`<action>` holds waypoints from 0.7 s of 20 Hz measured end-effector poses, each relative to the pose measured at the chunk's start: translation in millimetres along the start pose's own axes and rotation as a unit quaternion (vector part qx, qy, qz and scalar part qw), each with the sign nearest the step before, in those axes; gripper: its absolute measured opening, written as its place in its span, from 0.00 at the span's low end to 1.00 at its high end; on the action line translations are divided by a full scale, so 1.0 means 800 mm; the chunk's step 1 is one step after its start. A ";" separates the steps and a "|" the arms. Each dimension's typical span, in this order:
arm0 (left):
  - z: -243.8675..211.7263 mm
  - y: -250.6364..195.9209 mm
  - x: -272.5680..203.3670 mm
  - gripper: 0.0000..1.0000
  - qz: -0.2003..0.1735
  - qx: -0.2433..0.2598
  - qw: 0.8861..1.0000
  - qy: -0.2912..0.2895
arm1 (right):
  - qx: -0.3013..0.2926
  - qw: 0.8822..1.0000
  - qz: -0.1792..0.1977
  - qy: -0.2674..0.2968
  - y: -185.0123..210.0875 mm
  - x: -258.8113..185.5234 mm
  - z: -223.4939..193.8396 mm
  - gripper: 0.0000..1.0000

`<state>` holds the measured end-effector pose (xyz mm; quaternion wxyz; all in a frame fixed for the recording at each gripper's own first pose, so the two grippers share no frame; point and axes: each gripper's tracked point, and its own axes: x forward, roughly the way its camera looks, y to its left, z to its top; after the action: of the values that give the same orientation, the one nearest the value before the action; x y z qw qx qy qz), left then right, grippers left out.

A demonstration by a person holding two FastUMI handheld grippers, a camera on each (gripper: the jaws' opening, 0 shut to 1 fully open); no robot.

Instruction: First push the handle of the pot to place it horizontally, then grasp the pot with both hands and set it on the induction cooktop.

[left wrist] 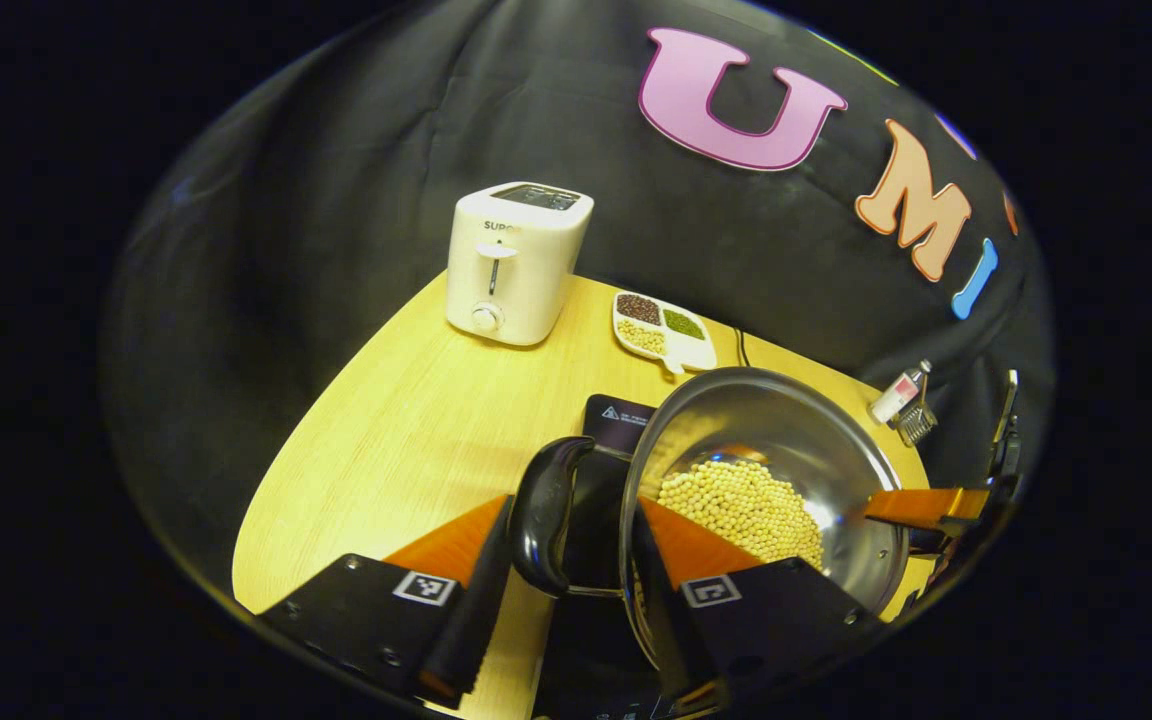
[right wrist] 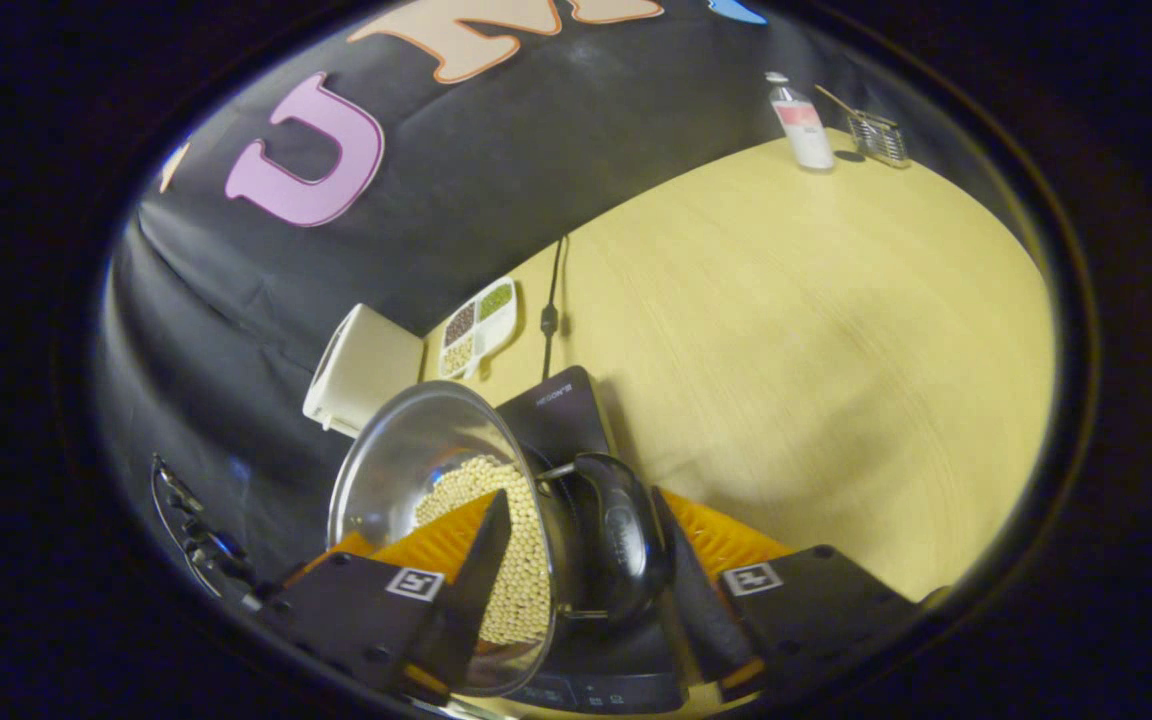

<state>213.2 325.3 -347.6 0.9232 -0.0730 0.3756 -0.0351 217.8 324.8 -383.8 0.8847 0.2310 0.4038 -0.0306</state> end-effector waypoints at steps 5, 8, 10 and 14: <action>0.009 0.005 -0.022 1.00 0.018 -0.030 0.999 -0.031 | -0.026 0.999 -0.005 -0.038 -0.019 -0.031 0.028 1.00; 0.045 -0.002 -0.046 0.97 0.029 -0.013 0.996 -0.087 | -0.031 0.997 0.008 -0.071 -0.021 -0.062 0.049 1.00; 0.069 -0.009 -0.066 0.97 0.048 0.017 0.991 -0.121 | -0.031 0.995 0.016 -0.096 -0.022 -0.086 0.066 0.92; 0.111 -0.041 -0.128 0.96 0.084 0.058 0.976 -0.192 | -0.047 0.989 0.022 -0.139 -0.034 -0.139 0.099 0.92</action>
<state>201.7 314.8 -209.1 0.9805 0.0073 0.1930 0.0356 192.1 251.6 -268.0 0.9426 0.1914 0.2726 -0.0240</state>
